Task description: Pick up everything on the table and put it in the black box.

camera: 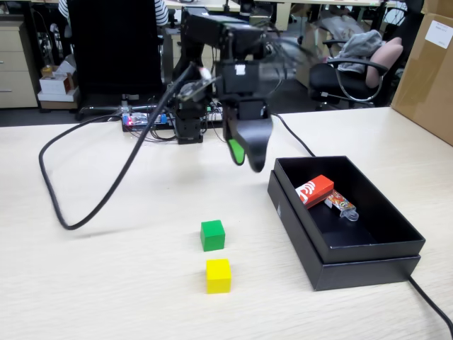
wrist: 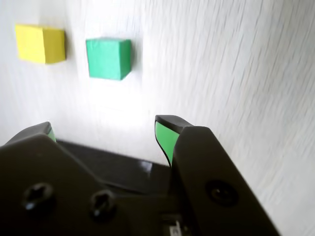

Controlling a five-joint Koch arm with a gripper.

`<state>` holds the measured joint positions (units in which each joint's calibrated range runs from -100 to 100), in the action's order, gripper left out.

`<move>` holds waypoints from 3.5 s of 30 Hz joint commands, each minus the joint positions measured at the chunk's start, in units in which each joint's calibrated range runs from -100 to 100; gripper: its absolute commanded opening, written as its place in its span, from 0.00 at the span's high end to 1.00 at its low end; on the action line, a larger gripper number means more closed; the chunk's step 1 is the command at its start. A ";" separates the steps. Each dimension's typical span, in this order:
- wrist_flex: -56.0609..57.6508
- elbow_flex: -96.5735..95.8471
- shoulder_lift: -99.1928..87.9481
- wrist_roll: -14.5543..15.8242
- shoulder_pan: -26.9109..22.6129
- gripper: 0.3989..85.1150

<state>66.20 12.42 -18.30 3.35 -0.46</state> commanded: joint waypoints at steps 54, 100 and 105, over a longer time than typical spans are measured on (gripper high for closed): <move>-3.00 1.90 6.43 -2.49 1.42 0.88; -1.19 5.80 -11.93 4.15 -12.65 0.55; -1.19 10.06 -15.49 3.76 -9.23 0.54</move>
<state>64.80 17.99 -29.32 7.30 -11.26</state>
